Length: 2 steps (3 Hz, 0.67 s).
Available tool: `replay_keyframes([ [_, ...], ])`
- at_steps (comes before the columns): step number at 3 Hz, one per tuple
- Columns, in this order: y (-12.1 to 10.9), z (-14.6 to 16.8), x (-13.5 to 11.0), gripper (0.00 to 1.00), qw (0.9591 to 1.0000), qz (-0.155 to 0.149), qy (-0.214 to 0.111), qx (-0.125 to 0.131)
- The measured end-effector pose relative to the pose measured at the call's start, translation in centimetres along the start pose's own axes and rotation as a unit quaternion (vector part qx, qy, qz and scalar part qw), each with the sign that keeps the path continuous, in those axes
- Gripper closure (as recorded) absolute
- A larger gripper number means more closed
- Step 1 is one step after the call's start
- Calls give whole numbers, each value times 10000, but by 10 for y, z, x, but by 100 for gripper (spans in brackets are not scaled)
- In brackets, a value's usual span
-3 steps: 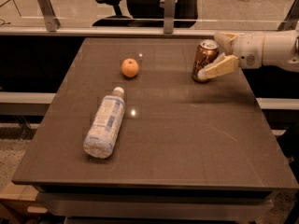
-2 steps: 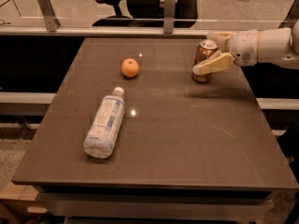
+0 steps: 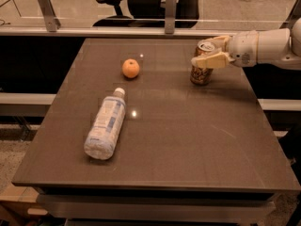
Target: Move orange can near blue plastic bottle
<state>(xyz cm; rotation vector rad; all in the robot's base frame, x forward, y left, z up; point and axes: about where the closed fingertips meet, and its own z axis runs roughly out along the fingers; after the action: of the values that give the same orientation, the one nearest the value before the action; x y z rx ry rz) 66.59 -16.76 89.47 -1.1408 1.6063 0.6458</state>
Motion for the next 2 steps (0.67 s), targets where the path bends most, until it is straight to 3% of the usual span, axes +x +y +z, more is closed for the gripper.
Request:
replay_keyframes([
  [1,1,3,0,84,10000,0,-4,-25],
  [2,2,6,-1,100,10000,0,-9,-51],
])
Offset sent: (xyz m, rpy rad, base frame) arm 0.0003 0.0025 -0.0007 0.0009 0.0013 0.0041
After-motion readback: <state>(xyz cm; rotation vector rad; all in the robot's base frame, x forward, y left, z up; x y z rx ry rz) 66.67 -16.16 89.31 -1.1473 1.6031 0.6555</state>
